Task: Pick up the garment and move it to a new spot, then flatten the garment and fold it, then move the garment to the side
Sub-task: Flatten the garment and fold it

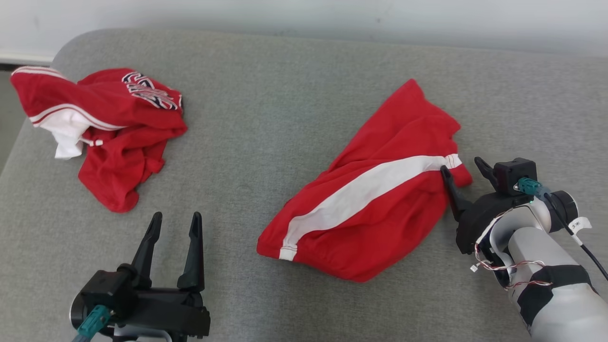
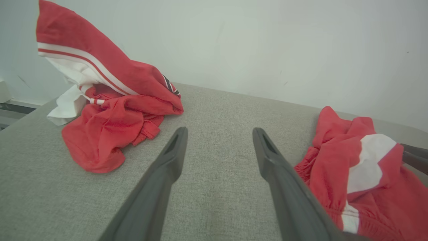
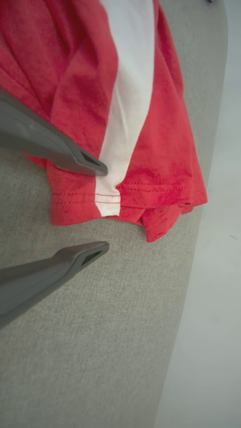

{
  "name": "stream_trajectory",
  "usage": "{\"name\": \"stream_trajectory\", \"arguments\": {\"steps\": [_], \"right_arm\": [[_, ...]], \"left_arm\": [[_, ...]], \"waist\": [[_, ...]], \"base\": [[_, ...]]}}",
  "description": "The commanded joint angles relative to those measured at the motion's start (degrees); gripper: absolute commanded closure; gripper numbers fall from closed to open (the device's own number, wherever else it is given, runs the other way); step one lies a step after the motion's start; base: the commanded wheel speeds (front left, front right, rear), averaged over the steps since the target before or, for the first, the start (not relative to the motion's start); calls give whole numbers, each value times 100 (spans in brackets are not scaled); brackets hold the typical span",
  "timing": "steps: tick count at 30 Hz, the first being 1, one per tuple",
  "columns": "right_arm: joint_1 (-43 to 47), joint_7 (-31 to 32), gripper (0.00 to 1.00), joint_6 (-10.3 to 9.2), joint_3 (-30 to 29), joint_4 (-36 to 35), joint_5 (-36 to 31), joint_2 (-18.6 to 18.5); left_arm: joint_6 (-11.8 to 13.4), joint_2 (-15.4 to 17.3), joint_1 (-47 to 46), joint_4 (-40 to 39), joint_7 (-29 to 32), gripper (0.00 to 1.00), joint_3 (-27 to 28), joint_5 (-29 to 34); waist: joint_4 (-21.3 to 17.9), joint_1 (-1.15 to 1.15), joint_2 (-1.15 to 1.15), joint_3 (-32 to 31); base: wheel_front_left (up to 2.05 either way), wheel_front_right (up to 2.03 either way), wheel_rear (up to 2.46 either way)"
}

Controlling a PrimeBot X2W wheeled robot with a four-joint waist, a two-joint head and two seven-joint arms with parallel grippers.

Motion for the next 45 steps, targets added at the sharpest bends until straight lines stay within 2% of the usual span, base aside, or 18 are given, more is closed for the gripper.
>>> {"name": "stream_trajectory", "arguments": {"steps": [1, 3, 4, 5, 11, 15, 20, 26, 33, 37, 38, 39, 45], "right_arm": [[-76, -56, 0, -13, 51, 108, 86, 0], [-141, -69, 0, -13, 154, 285, 186, 32], [-167, -67, 56, -13, 210, 361, 227, 48], [-197, -84, 100, -13, 267, 419, 275, 54], [-258, -448, 100, -13, 468, 469, 497, -16], [-37, -543, 100, -13, 513, 195, 467, -84], [724, -548, 100, -13, -18, -1144, 249, -195], [2035, -550, 100, -13, -772, -2533, 21, -98], [3156, -551, 100, -13, -1502, -3419, -136, 139], [3673, -551, 100, -13, -1884, -3586, -171, 320], [3735, -551, 54, -13, -1940, -3588, -203, 346], [3778, -551, 0, -13, -1973, -3591, -200, 396], [3869, -552, 0, -13, -2181, -4200, -420, 655]], "left_arm": [[15, -1, -56, 11, -4, 0, -27, -34], [27, 0, -63, 25, -4, 0, -55, -54], [23, 0, -70, 35, -4, 0, -65, -64], [26, 0, -77, 47, -4, 0, -72, -74], [57, 0, -10, 84, -4, 0, -13, -67], [50, 0, 114, 117, -4, 0, 53, -18], [33, 0, 276, 132, -4, 0, 156, 26], [-2, 0, 413, 155, -4, 0, 215, 57], [12, 2, 466, 134, -4, 0, 210, 25], [14, 1, 521, 121, -4, 0, 239, 29], [14, 1, 535, 117, -4, 0, 246, 25], [12, 0, 550, 118, -4, 0, 257, 19], [-7, 1, 605, 103, -4, 0, 301, 58]], "waist": [[139, -1, -1, 131], [165, -1, -1, 153], [174, -1, -1, 162], [179, -1, -1, 170], [58, -1, -1, 62], [-150, -1, -1, -141], [-483, -1, -1, -368], [-769, -1, -1, -514], [-910, -1, -1, -537], [-978, -1, -1, -551], [-995, -1, -1, -556], [-1013, -1, -1, -567], [-1121, -1, -1, -664]], "base": [[0, 0, 0], [0, 0, 0], [0, 0, 0], [0, 0, 0], [0, 0, 0], [0, 0, 0], [0, 0, 0], [0, 0, 0], [0, 0, 0], [0, 0, 0], [0, 0, 0], [0, 0, 0], [0, 0, 0]]}}
